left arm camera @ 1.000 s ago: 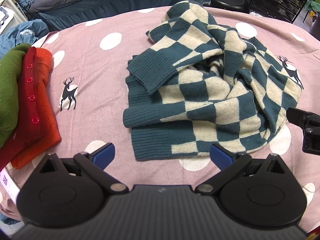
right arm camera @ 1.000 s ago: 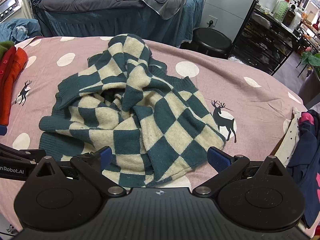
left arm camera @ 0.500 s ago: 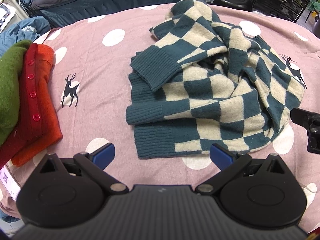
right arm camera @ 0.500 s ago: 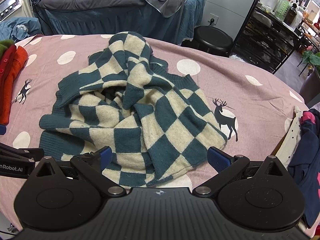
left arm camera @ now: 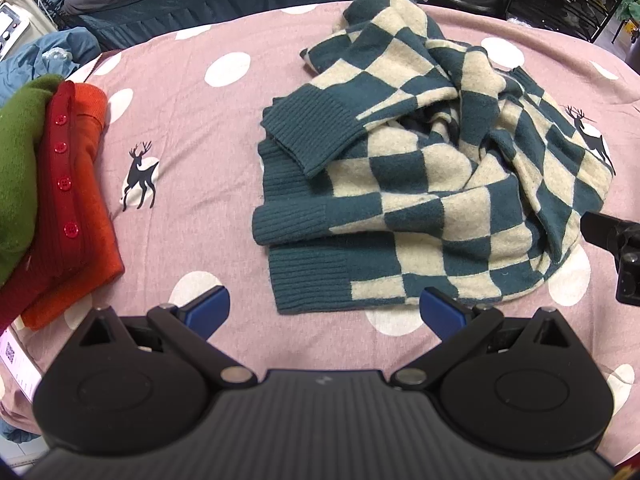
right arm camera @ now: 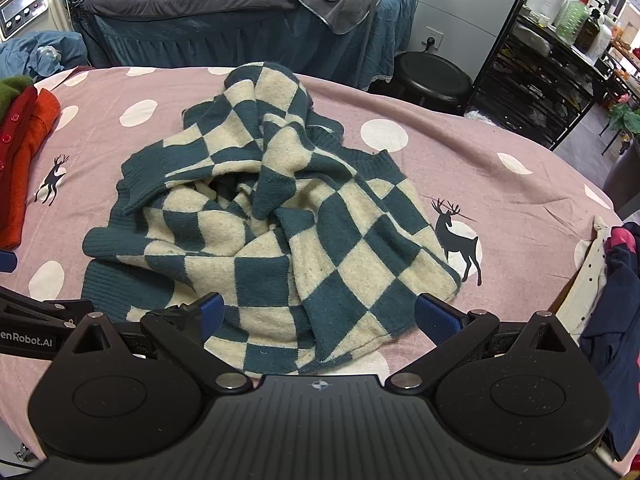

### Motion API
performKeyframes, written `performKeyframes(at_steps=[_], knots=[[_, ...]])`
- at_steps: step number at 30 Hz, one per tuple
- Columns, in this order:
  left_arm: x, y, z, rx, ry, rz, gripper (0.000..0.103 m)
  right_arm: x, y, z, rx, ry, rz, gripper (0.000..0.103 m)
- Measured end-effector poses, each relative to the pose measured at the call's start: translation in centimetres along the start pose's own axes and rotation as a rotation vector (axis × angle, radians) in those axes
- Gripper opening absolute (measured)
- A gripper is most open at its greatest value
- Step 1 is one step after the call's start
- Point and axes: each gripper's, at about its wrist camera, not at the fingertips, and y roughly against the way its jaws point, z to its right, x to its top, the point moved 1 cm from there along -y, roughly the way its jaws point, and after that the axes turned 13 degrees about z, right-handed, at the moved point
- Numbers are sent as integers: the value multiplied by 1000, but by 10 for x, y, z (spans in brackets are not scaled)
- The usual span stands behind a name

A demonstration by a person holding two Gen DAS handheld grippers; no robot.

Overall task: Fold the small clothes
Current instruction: 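Move both grippers toward the crumpled checkered sweater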

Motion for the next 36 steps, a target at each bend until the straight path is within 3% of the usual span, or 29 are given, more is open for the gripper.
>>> performKeyframes(at_steps=[7,21,36], knots=[[-3,3,-5,33,7,21,103,1,1,-1,-14,15,14,103],[-14,6,-31,32,102,26,103,13,0,-22,-12,79,18,103],[-21,10,-42,41,127,36,103,14,7,-31,-23,98,24,103]])
